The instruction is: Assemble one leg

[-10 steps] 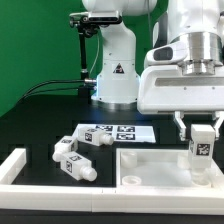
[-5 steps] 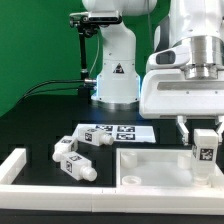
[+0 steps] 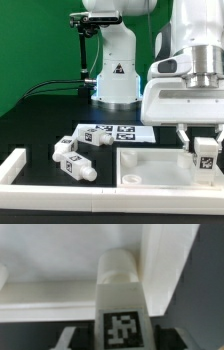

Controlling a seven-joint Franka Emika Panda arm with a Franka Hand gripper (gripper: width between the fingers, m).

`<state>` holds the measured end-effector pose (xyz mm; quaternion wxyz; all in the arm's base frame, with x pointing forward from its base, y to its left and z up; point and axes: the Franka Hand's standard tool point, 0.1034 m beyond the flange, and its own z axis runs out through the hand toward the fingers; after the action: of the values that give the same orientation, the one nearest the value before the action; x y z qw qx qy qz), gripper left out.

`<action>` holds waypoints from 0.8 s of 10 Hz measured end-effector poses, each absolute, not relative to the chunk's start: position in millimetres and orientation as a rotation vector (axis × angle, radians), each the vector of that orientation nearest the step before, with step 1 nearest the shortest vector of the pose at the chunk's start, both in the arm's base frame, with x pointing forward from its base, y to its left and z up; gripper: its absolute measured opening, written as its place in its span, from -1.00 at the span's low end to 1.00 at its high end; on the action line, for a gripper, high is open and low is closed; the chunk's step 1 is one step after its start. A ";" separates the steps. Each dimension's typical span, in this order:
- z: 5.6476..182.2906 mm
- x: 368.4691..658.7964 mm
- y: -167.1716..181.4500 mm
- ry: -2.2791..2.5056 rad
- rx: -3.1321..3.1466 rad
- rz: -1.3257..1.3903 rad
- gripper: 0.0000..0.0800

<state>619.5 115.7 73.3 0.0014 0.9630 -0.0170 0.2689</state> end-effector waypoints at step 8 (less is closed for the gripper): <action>71.3 619.8 114.1 -0.013 3.013 0.842 0.41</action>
Offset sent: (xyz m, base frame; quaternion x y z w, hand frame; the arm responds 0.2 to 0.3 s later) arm 0.0000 0.0000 0.0000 0.0000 0.0000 0.0000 1.0000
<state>619.8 114.1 71.3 0.0064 0.9631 -0.0041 0.2691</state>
